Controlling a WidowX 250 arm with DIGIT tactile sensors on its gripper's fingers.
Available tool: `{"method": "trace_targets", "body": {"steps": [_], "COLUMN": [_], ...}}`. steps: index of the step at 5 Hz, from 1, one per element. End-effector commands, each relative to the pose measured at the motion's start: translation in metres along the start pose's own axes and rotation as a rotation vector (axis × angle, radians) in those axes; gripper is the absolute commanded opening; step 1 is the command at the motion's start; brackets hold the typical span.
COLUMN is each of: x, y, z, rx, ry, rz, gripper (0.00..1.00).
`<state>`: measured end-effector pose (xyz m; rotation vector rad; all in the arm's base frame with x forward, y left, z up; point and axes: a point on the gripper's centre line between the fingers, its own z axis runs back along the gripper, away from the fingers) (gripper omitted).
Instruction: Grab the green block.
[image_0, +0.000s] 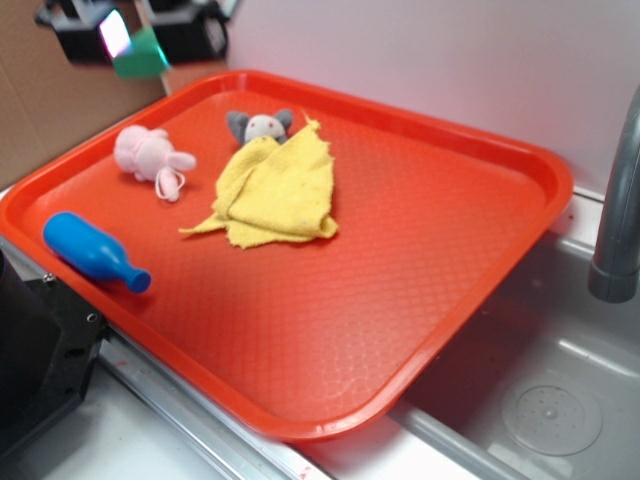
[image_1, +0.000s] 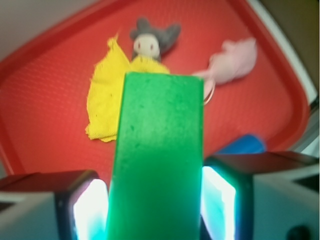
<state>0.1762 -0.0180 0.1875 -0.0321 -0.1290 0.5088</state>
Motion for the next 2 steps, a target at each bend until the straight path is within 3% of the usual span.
{"method": "trace_targets", "body": {"steps": [1, 2], "x": [0.031, 0.044], "y": [0.010, 0.007], "z": [0.020, 0.009], "rx": [-0.029, 0.046], "ry": [0.031, 0.055], "rz": [-0.039, -0.007], "gripper": [0.00, 0.00]}}
